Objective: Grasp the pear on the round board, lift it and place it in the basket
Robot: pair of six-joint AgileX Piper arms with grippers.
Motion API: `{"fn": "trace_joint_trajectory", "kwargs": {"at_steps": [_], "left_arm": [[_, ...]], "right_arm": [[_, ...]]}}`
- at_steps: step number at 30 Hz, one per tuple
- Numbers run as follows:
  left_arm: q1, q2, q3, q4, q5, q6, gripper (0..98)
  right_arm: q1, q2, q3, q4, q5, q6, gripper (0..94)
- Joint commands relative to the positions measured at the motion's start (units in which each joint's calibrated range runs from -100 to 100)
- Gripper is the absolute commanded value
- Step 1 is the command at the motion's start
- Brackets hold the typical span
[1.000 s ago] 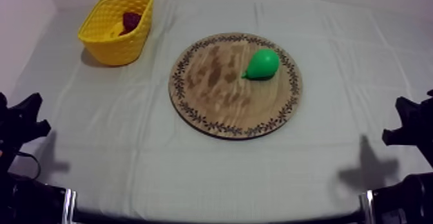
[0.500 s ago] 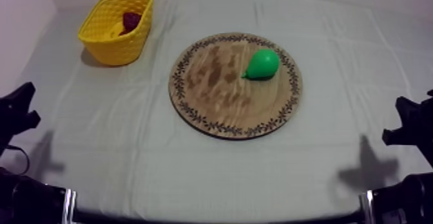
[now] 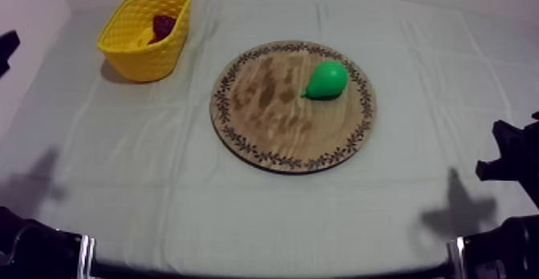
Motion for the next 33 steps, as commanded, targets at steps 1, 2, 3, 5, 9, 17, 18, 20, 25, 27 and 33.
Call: {"fn": "trace_joint_trajectory", "kwargs": {"at_steps": [1, 2, 3, 5, 9, 17, 18, 20, 25, 27, 33], "left_arm": [[0.80, 8.41, -9.12, 0.08, 0.78, -0.11, 0.0], [1.25, 10.64, -10.95, 0.11, 1.00, -0.19, 0.0], [1.75, 12.88, -12.74, 0.13, 1.18, -0.30, 0.0], [2.72, 17.35, -16.22, 0.15, 1.40, -0.52, 0.0], [4.64, 26.05, -22.88, 0.28, 1.58, -1.50, 0.0], [11.08, 41.38, -37.60, 0.58, 3.03, -3.47, 0.0], [11.99, 43.16, -39.86, 0.56, 3.62, -3.72, 0.0], [13.70, 46.81, -44.52, 0.58, 5.02, -4.12, 0.0], [17.37, 56.12, -55.33, 0.63, 7.39, -4.84, 0.0], [18.78, 59.53, -58.45, 0.34, 7.51, -5.46, 0.0], [22.57, 68.28, -62.05, -0.47, 5.75, -8.59, 0.0]], "right_arm": [[-0.02, 0.01, 0.05, 0.01, 0.01, -0.02, 0.5], [-0.02, 0.01, 0.05, 0.01, 0.01, -0.02, 0.5], [-0.02, 0.01, 0.05, 0.01, 0.01, -0.02, 0.5], [-0.02, 0.01, 0.05, 0.01, 0.01, -0.02, 0.5], [-0.02, 0.01, 0.05, 0.01, 0.01, -0.02, 0.5], [-0.02, 0.01, 0.05, 0.01, 0.01, -0.02, 0.5], [-0.02, 0.01, 0.05, 0.01, 0.01, -0.02, 0.5], [-0.02, 0.01, 0.05, 0.01, 0.01, -0.02, 0.5], [-0.02, 0.01, 0.05, 0.01, 0.01, -0.02, 0.5], [-0.02, 0.01, 0.05, 0.01, 0.01, -0.02, 0.5], [-0.02, 0.01, 0.05, 0.01, 0.01, -0.02, 0.5]]}}
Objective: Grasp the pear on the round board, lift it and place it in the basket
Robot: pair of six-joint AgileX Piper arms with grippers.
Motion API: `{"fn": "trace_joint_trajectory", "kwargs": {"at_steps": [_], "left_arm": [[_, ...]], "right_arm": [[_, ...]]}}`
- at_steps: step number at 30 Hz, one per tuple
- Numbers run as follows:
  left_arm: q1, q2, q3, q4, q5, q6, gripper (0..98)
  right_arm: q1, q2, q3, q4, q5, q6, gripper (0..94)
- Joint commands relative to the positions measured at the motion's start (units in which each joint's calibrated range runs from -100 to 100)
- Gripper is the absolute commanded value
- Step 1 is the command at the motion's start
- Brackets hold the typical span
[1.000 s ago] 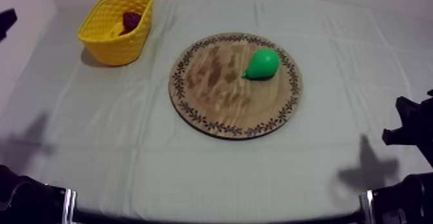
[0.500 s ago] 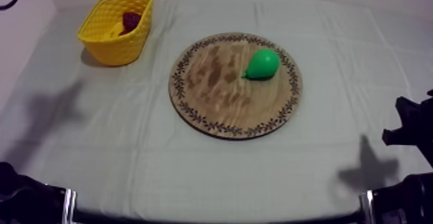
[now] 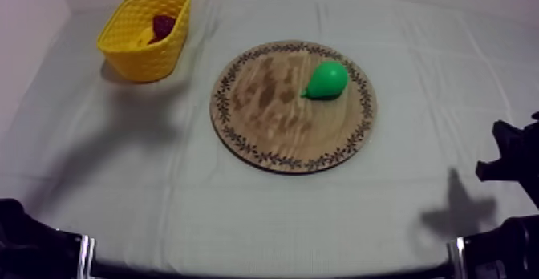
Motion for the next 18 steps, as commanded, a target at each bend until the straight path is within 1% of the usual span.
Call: {"fn": "trace_joint_trajectory", "kwargs": {"at_steps": [1, 4, 11, 18], "left_arm": [[1.48, 4.66, -0.63, -0.09, -0.68, -1.57, 0.0], [3.06, 8.58, -0.75, -0.36, -1.41, -2.42, 0.0], [5.78, 17.47, -2.09, -0.33, -1.73, -2.65, 0.0], [7.45, 24.87, -5.59, -0.14, 0.65, -3.11, 0.1]], "right_arm": [[0.01, 0.01, 0.05, 0.01, 0.03, -0.07, 0.5], [0.01, 0.01, 0.05, 0.01, 0.03, -0.07, 0.5], [0.01, 0.01, 0.05, 0.01, 0.03, -0.07, 0.5], [0.01, 0.01, 0.05, 0.01, 0.03, -0.07, 0.5]]}}
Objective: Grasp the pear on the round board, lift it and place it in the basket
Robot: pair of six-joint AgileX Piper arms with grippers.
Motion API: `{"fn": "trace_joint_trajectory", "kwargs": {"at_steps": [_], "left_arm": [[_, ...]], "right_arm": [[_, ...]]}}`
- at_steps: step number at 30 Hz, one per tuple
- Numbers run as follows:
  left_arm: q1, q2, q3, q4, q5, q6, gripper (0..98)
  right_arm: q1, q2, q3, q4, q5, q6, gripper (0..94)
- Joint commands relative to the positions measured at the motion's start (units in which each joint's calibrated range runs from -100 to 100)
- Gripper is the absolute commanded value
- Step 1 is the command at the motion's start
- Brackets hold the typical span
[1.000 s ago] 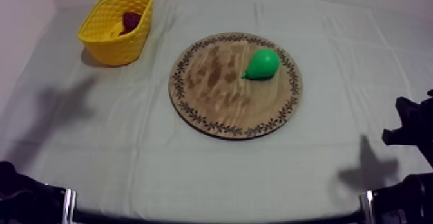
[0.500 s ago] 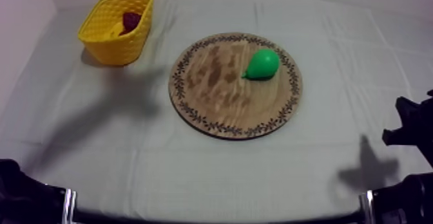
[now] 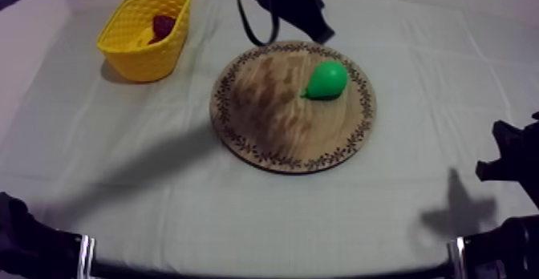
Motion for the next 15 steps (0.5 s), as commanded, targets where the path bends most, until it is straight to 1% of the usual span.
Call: {"fn": "trace_joint_trajectory", "kwargs": {"at_steps": [1, 3, 4, 5, 7, 9, 10, 13, 15], "left_arm": [[0.16, 2.42, -1.17, 0.09, 0.28, -0.03, 0.5], [0.28, 4.01, -2.41, 0.20, 0.64, -0.10, 3.3], [0.29, 4.74, -3.07, 0.23, 0.86, -0.01, 6.7], [0.30, 5.40, -3.77, 0.27, 1.29, 0.12, 12.5], [0.27, 6.65, -5.23, 0.52, 3.35, -0.08, 31.1], [0.18, 7.81, -6.80, 1.11, 6.71, -1.09, 52.4], [0.14, 8.35, -7.55, 1.39, 8.47, -1.47, 61.2], [0.03, 9.62, -9.14, 1.99, 12.73, -2.36, 81.3], [-0.05, 10.27, -9.80, 2.18, 14.91, -2.71, 88.6]], "right_arm": [[0.01, 0.01, 0.05, 0.01, -0.12, 0.05, 0.5], [0.01, 0.01, 0.05, 0.01, -0.12, 0.05, 0.5], [0.01, 0.01, 0.05, 0.01, -0.12, 0.05, 0.5], [0.01, 0.01, 0.05, 0.01, -0.12, 0.05, 0.5], [0.01, 0.01, 0.05, 0.01, -0.12, 0.05, 0.5], [0.01, 0.01, 0.05, 0.01, -0.12, 0.05, 0.5], [0.01, 0.01, 0.05, 0.01, -0.12, 0.05, 0.5], [0.01, 0.01, 0.05, 0.01, -0.12, 0.05, 0.5], [0.01, 0.01, 0.05, 0.01, -0.12, 0.05, 0.5]]}}
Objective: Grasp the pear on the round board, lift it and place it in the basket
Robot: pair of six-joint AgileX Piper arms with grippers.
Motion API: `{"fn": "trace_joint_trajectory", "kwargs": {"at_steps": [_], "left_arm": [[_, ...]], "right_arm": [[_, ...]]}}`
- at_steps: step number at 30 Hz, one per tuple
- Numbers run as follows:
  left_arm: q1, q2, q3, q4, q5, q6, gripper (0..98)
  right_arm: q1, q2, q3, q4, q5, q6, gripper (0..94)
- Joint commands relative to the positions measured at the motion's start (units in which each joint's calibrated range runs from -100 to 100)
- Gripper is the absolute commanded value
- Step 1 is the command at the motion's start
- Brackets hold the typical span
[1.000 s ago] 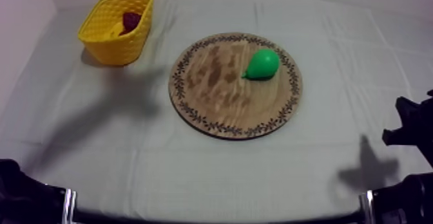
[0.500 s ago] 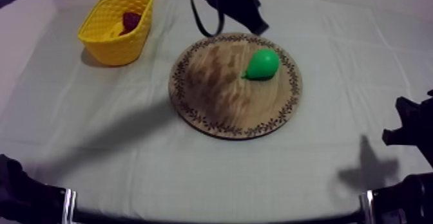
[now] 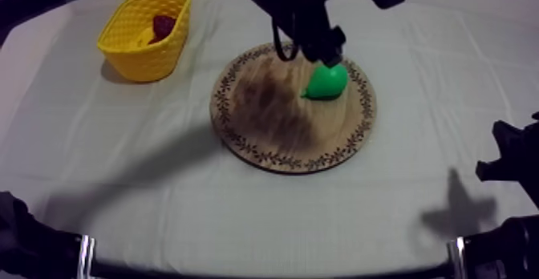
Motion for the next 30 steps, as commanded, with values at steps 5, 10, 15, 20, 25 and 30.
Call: {"fn": "trace_joint_trajectory", "kwargs": {"at_steps": [5, 10, 15, 20, 25, 30], "left_arm": [[-0.12, 1.92, -1.41, 0.25, 4.80, -0.11, 94.6], [-0.01, 4.37, -3.10, 0.72, 5.69, -0.03, 95.6], [0.18, 9.05, -6.67, 1.61, 5.91, -0.39, 95.7], [0.26, 16.07, -11.57, 1.70, 5.82, -0.41, 94.6], [-0.05, 22.85, -18.14, 1.54, 5.72, -0.25, 92.3], [-0.56, 28.51, -23.76, 0.59, 5.69, -0.57, 88.6]], "right_arm": [[0.01, 0.01, 0.05, 0.01, -0.04, 0.01, 0.5], [0.01, 0.01, 0.05, 0.01, -0.04, 0.01, 0.5], [0.01, 0.01, 0.05, 0.01, -0.04, 0.01, 0.5], [0.01, 0.01, 0.05, 0.01, -0.04, 0.01, 0.5], [0.01, 0.01, 0.05, 0.01, -0.04, 0.01, 0.5], [0.01, 0.01, 0.05, 0.01, -0.04, 0.01, 0.5]]}}
